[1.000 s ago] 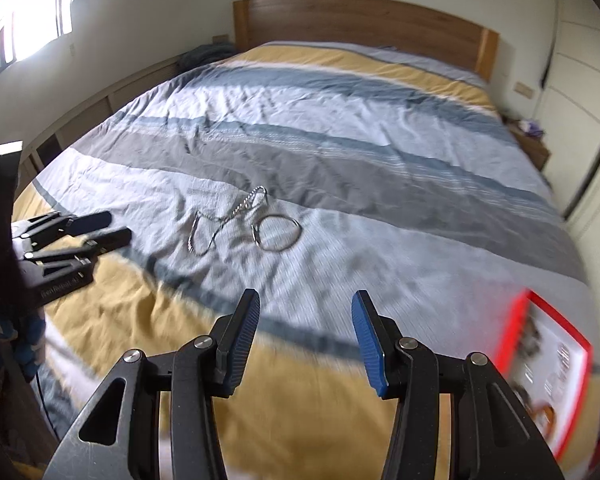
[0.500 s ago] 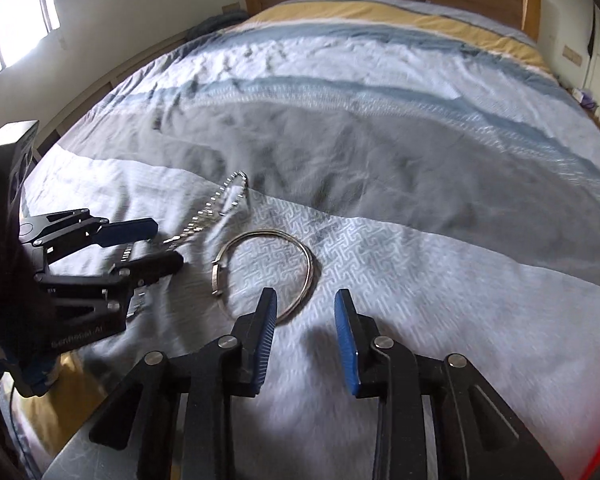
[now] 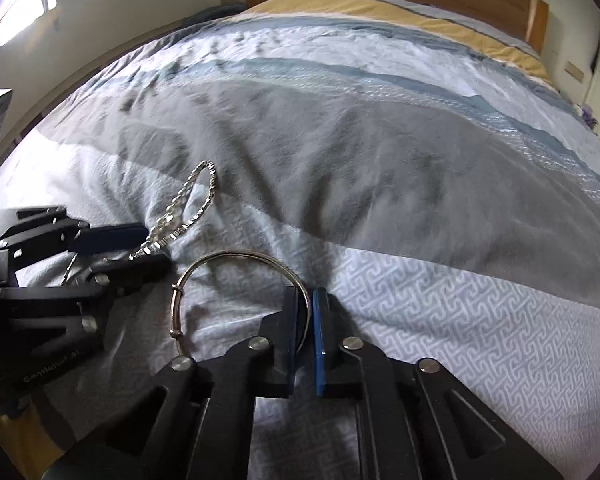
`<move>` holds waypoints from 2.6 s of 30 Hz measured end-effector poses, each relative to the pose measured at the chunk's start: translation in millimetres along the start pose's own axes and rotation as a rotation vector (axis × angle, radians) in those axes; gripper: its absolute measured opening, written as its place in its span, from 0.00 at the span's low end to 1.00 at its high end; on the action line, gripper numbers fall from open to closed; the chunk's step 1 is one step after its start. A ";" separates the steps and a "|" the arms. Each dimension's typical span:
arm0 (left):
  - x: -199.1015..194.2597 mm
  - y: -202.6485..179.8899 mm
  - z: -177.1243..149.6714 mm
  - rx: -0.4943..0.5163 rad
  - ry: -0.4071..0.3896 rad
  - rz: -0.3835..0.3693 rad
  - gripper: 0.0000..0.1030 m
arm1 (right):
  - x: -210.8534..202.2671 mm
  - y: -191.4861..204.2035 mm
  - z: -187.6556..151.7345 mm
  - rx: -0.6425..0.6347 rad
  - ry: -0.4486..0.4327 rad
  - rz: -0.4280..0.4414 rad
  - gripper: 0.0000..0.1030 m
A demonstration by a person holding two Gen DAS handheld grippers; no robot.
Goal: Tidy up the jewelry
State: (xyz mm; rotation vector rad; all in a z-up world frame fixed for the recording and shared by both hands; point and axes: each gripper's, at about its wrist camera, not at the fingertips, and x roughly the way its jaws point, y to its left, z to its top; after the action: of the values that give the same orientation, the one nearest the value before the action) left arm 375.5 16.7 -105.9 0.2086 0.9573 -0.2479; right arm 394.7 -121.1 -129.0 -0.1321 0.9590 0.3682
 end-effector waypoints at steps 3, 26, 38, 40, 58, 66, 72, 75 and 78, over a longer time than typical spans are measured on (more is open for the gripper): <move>-11.0 -7.3 0.2 -0.009 -0.014 0.030 0.04 | -18.0 -2.4 -3.4 0.013 -0.038 -0.014 0.05; -178.1 -164.1 39.6 0.022 -0.191 -0.254 0.04 | -302.0 -91.2 -89.7 0.137 -0.228 -0.311 0.06; -163.2 -348.9 66.8 0.143 -0.157 -0.422 0.04 | -352.5 -224.5 -171.1 0.300 -0.218 -0.440 0.06; -147.6 -376.2 68.2 0.161 -0.138 -0.426 0.04 | -343.3 -247.4 -184.2 0.335 -0.209 -0.442 0.06; -42.8 -439.1 31.0 0.176 0.009 -0.351 0.04 | -242.4 -334.3 -232.5 0.482 -0.068 -0.396 0.05; -54.2 -436.8 32.8 0.175 -0.018 -0.341 0.15 | -240.3 -334.7 -237.3 0.492 -0.030 -0.427 0.18; -90.5 -431.7 34.6 0.171 -0.070 -0.347 0.29 | -272.5 -315.1 -236.4 0.486 -0.074 -0.443 0.30; -114.3 -424.4 30.5 0.161 -0.095 -0.334 0.38 | -295.0 -295.6 -234.3 0.476 -0.093 -0.448 0.36; -144.5 -412.8 19.9 0.151 -0.124 -0.313 0.39 | -316.3 -271.0 -232.6 0.455 -0.107 -0.449 0.40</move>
State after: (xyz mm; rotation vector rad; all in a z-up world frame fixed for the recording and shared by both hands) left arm 187.7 -365.1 -2.6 0.1791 0.8462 -0.6154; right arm 149.4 -514.7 -17.0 0.0884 0.8571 -0.2566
